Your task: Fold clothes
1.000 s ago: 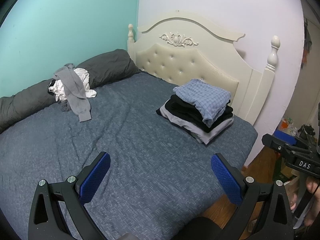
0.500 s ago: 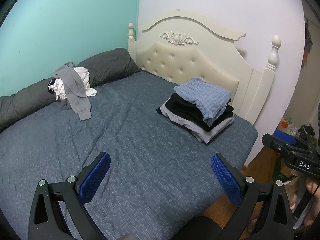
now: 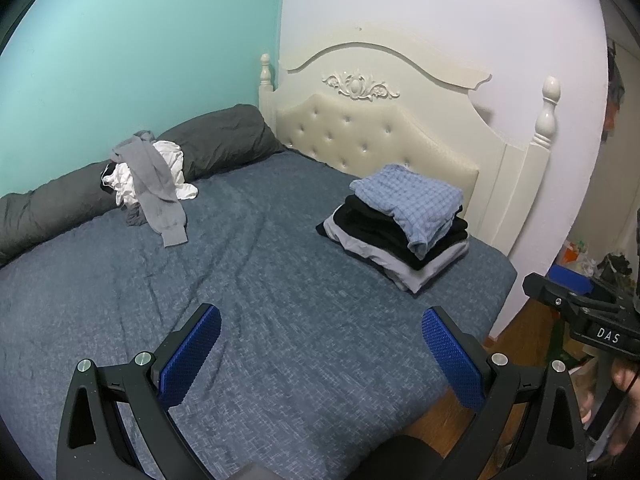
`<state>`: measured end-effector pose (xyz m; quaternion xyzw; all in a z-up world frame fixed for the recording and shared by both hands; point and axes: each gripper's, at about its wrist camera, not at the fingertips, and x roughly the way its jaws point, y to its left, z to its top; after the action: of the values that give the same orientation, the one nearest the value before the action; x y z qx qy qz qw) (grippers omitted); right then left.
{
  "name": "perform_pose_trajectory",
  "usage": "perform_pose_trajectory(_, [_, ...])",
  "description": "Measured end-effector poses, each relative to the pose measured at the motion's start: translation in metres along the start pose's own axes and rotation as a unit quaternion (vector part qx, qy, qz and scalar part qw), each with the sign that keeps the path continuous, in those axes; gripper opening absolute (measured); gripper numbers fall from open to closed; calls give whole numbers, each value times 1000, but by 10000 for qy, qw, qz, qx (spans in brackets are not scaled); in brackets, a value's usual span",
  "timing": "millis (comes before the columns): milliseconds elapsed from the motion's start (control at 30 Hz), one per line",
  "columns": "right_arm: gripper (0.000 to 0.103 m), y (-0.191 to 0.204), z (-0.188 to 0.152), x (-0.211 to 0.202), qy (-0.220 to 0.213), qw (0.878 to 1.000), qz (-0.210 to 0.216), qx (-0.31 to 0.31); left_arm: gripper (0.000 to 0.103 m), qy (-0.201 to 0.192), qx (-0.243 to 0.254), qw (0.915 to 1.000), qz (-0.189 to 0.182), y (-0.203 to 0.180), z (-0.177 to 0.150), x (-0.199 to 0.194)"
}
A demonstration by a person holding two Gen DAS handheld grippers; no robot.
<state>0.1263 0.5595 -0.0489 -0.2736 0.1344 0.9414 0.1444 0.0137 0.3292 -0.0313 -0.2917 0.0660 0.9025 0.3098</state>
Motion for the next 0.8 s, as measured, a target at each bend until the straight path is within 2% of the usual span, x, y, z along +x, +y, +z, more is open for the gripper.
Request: perform_pose_trajectory(800, [87,7,-9,-14,-64,10000,-26,37,103,-89,-72,9999,40,9,-7,-16])
